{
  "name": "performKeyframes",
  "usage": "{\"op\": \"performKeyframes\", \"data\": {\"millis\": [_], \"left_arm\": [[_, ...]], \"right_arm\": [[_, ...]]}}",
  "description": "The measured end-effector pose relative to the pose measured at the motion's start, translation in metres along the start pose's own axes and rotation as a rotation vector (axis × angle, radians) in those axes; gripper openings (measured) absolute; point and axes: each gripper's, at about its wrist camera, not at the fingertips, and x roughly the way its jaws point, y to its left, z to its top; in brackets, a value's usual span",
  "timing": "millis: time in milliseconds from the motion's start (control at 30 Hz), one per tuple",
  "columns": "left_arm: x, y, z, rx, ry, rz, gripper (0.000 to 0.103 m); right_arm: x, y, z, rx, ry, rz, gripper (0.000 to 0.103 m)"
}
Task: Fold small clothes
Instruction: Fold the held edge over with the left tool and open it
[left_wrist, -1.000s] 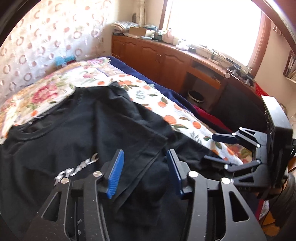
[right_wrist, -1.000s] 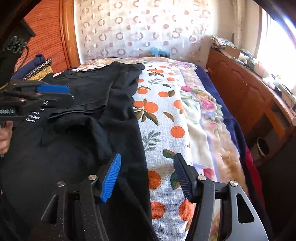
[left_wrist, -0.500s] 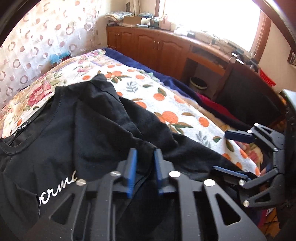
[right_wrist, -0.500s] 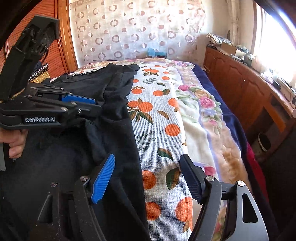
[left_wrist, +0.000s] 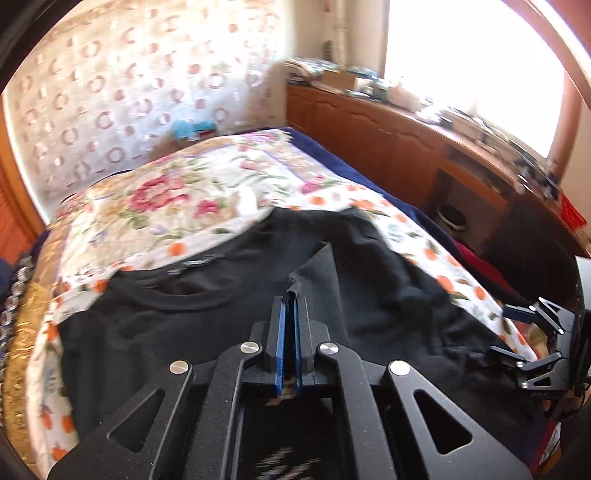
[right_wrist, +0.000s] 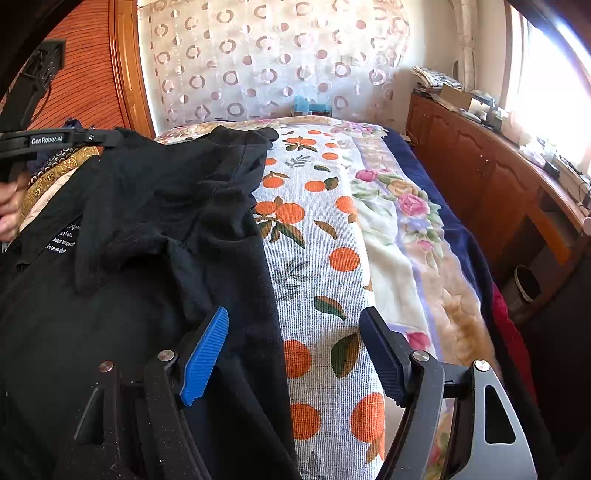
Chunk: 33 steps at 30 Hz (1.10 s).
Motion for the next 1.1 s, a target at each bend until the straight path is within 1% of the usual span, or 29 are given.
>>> {"op": "performKeyframes", "data": {"millis": [133,267,300,333,367,400,467,500,567,667,800,933,1033,1100], "left_arm": [[-0.002,0.026,-0.004,-0.038,0.002,0.011,0.005],[-0.006,0.036,-0.015,-0.062,-0.007,0.011,0.006],[-0.008,0.037,-0.018,-0.061,-0.006,0.013,0.006],[-0.01,0.038,-0.023,-0.058,-0.002,0.016,0.009],[-0.012,0.038,-0.028,-0.054,0.002,0.014,0.022],[-0.015,0.038,-0.033,-0.051,-0.002,0.006,0.039],[-0.021,0.039,-0.044,-0.042,-0.009,0.009,0.056],[-0.024,0.04,-0.048,-0.04,-0.008,0.022,0.066],[-0.032,0.043,-0.059,-0.041,-0.018,0.056,0.079],[-0.041,0.048,-0.075,-0.056,-0.018,0.042,0.079],[-0.053,0.052,-0.093,-0.05,-0.016,0.054,0.079],[-0.056,0.05,-0.106,-0.041,0.033,0.06,0.079],[-0.061,0.046,-0.116,-0.027,0.037,0.066,0.079],[-0.064,0.045,-0.124,-0.036,0.039,0.069,0.079]], "right_arm": [[0.0,-0.002,0.0,-0.002,-0.001,0.002,0.075],[0.001,-0.004,0.0,-0.003,-0.002,0.002,0.075],[0.001,-0.004,0.0,-0.004,-0.002,0.002,0.075],[0.001,-0.004,0.0,-0.004,-0.002,0.002,0.075],[0.001,-0.004,0.0,-0.004,-0.002,0.002,0.075],[0.001,-0.004,0.0,-0.004,-0.002,0.002,0.075],[0.001,-0.004,0.0,-0.004,-0.002,0.002,0.075],[0.001,-0.005,0.0,-0.004,-0.003,0.002,0.075],[0.001,-0.006,0.0,-0.005,-0.003,0.002,0.075],[0.001,-0.006,0.0,-0.006,-0.003,0.003,0.075],[0.002,-0.006,0.0,-0.006,-0.003,0.002,0.075],[0.002,-0.006,0.0,-0.006,-0.004,0.003,0.075],[0.002,-0.006,0.0,-0.007,-0.004,0.003,0.075],[0.002,-0.007,0.0,-0.007,-0.004,0.003,0.075]]}}
